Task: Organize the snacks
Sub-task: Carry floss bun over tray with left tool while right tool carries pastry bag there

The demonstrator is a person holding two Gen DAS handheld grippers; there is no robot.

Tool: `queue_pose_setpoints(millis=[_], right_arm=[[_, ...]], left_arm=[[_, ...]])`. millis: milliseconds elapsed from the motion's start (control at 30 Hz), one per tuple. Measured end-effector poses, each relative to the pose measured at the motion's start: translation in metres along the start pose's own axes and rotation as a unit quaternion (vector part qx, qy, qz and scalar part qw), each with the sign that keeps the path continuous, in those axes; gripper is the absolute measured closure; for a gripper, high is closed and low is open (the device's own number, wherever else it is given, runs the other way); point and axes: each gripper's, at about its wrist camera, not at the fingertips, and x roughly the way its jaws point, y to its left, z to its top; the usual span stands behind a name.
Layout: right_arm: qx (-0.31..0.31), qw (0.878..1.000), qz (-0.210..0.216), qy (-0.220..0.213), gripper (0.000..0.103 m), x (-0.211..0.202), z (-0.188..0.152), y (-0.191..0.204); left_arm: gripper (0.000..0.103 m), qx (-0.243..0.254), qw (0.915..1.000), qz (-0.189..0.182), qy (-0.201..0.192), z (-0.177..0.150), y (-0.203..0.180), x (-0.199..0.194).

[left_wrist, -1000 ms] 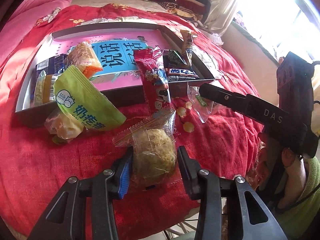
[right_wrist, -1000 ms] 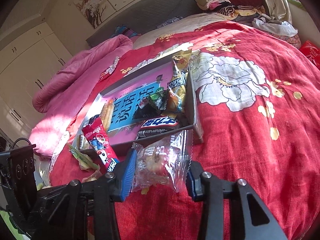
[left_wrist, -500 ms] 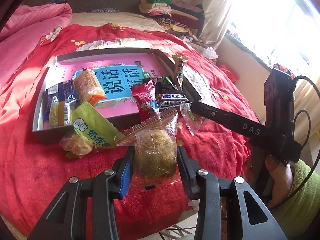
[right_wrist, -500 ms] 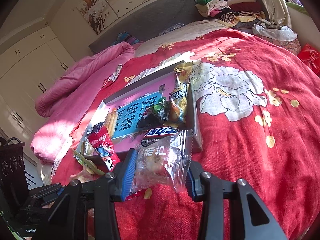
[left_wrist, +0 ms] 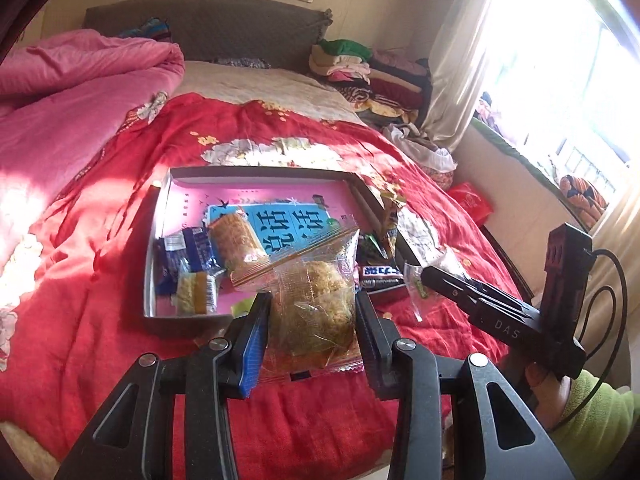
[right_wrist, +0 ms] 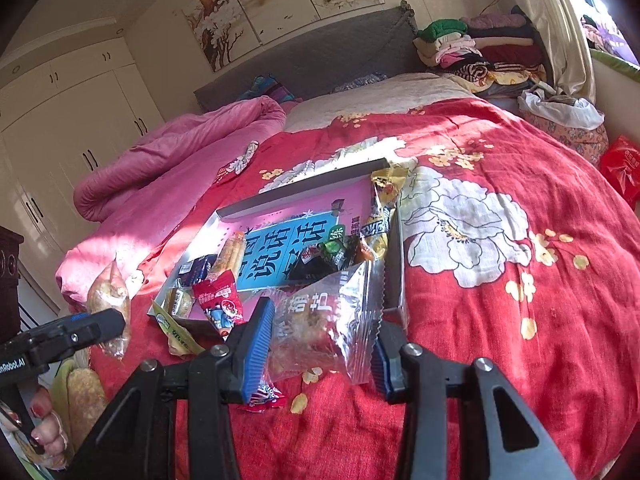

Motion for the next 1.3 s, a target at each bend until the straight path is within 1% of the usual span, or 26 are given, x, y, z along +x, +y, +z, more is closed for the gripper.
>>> queue_pose_setpoints(millis=[100, 200, 367, 500, 833, 1300], right_arm=[[-0.016, 1.0, -0.011, -0.018, 0.059, -0.007, 0.005, 0.003], [-0.023, 0.999, -0.016, -0.028, 0.059, -0.01, 0.009, 0.003], [-0.026, 0.999, -0.021, -0.03, 0.059, -0.011, 0.014, 0.0], [-0.025, 0.999, -0.023, -0.034, 0.059, -0.012, 0.015, -0.001], [-0.028, 0.999, -0.027, -0.034, 0.059, -0.011, 0.017, 0.0], [-0.037, 0.998, -0.041, -0.024, 0.059, 0.007, 0.024, 0.006]], left_arm=[[0.061, -0.011, 0.9997, 0.016, -0.016, 0.009, 0.013, -0.006], [0.061, -0.024, 0.999, 0.029, -0.023, 0.017, 0.028, -0.008], [0.061, -0.037, 0.9977, 0.051, -0.026, 0.022, 0.048, -0.005], [0.061, -0.048, 0.9966, 0.061, -0.028, 0.026, 0.058, 0.0], [0.061, -0.058, 0.9963, 0.059, -0.026, 0.033, 0.065, 0.021], [0.061, -0.048, 0.998, 0.041, 0.003, 0.034, 0.055, 0.06]])
